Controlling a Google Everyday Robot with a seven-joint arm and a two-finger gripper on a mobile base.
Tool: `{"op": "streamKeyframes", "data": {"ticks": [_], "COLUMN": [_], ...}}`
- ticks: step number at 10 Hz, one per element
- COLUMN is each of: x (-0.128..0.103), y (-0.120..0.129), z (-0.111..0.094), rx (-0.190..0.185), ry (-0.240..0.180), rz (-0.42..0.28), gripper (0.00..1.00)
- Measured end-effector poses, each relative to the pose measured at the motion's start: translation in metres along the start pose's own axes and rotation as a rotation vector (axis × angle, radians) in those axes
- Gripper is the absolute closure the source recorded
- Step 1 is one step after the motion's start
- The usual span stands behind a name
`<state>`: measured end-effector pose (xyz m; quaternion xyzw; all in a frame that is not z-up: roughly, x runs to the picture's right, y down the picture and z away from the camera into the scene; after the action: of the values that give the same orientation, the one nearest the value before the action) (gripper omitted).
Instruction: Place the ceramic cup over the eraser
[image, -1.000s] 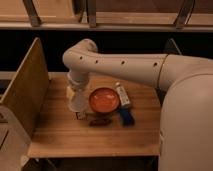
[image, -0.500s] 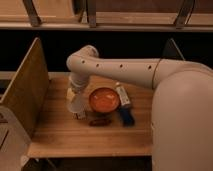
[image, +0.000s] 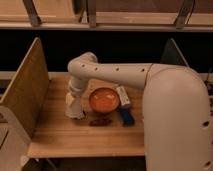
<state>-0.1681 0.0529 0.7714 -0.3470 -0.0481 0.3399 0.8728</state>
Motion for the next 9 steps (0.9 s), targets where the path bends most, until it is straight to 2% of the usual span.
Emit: {"op": "streamKeyframes", "data": {"ticks": [3,7,9], "x": [0.001,0.032,0.04], "y": [0.0,0.0,-0.001], "z": [0.0,0.013,0.018], "rx": [0.0,-0.022,-0.027], "ry": [0.004,0.096,0.125], "rz": [-0.001,0.038,0.052], "gripper": [1.0,1.0,1.0]}}
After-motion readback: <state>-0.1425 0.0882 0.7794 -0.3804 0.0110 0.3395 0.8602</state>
